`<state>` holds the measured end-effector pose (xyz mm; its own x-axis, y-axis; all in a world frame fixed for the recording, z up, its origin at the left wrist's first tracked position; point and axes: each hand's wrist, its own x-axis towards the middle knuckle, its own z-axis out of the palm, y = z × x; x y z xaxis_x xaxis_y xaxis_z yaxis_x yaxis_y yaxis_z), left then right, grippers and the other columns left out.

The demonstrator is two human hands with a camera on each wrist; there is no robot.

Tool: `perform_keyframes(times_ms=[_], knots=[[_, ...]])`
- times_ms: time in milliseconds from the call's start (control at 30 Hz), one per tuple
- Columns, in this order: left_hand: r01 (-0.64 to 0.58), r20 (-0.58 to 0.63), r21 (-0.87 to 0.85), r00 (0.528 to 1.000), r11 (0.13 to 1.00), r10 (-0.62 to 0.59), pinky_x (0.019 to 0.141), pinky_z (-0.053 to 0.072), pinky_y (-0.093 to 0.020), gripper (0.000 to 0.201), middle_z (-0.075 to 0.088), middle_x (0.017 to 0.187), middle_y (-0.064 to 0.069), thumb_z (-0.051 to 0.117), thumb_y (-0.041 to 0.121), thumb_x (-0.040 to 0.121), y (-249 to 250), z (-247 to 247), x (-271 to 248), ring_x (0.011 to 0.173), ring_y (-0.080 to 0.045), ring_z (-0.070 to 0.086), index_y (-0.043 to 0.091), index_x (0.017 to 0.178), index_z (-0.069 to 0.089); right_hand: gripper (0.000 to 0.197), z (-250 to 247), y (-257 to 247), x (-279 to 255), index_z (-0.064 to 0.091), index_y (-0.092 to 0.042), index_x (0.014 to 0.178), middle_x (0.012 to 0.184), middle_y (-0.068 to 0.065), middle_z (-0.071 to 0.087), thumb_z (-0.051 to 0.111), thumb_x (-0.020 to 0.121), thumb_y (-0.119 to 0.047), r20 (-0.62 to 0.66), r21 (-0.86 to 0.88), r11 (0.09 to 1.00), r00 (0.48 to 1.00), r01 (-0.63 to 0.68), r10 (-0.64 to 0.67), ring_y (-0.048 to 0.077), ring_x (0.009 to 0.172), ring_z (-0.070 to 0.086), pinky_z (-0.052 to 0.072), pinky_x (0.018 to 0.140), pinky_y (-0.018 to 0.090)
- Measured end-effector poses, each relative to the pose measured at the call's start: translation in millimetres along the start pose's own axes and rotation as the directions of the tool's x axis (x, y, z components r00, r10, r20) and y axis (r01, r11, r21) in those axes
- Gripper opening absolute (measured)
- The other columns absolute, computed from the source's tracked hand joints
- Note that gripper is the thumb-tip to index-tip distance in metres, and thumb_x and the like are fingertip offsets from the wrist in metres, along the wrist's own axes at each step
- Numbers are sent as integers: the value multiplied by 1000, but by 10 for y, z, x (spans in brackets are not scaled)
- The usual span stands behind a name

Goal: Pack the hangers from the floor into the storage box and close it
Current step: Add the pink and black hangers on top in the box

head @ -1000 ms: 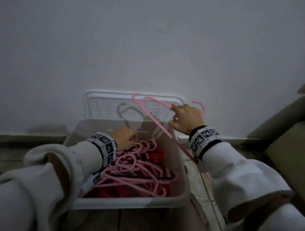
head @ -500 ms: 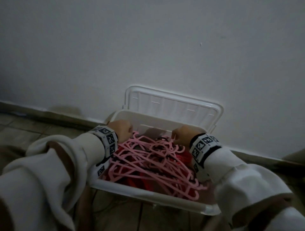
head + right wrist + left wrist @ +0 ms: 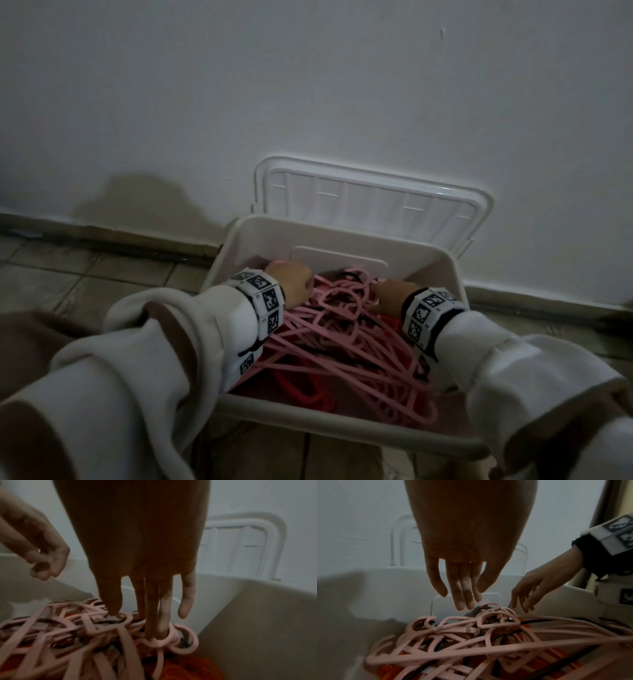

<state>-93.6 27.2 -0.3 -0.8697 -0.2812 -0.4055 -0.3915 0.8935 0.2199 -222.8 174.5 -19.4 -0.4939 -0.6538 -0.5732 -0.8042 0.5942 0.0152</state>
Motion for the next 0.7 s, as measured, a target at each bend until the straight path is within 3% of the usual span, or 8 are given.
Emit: perform_keyframes(times_ms=[100,233,333,400,500,633,700], knots=[[-1,23,-30,1000,1000,2,86,46,-31,26,62,111,-10,44,19,93,-2,42,50,100,-28,58,11,107,65,40,76,-59,44,44,-13,132,137,11,45,39,96,-32,-5,-51,998,999,31,-31,27,125,45,36,102,36],[-21,-49,-28,999,999,20,87,48,-32,26,64,110,-10,44,17,92,-17,49,77,101,-28,59,11,105,66,39,89,-37,92,39,-5,134,140,18,39,34,97,-14,-7,62,998,1000,28,-27,29,128,41,35,102,33],[-5,-50,-1,999,1000,5,82,45,-28,25,63,113,-11,44,17,92,-27,85,85,104,-28,58,10,106,63,50,176,-20,86,33,-5,137,141,13,39,41,96,-31,60,69,997,998,18,-22,29,128,41,36,101,34],[5,-1,3,1000,1000,-5,81,42,-26,26,62,117,-10,43,17,93,-30,119,84,108,-26,56,10,110,62,45,266,-37,84,39,-8,134,136,14,45,41,96,-32,76,-11,1000,997,23,-22,29,123,47,41,96,36],[-19,31,-29,999,999,20,79,41,-26,27,61,119,-8,43,16,92,-9,127,64,107,-26,56,13,113,61,36,304,-33,115,49,-10,128,133,12,50,37,97,-23,-43,-36,999,998,36,-38,29,121,50,43,93,38],[-48,-44,-46,998,998,46,73,36,-23,27,62,114,-4,43,15,92,29,94,1,100,-22,57,18,114,59,32,198,13,107,56,-5,120,125,16,54,44,96,-21,-98,65,994,992,87,-80,27,116,51,41,93,31],[-29,-112,-44,993,999,24,78,40,-25,27,62,116,-5,44,16,92,24,83,-10,103,-22,57,18,116,58,29,167,62,105,57,-11,121,116,17,59,46,96,-21,-144,185,972,983,143,-117,28,103,57,44,87,29]])
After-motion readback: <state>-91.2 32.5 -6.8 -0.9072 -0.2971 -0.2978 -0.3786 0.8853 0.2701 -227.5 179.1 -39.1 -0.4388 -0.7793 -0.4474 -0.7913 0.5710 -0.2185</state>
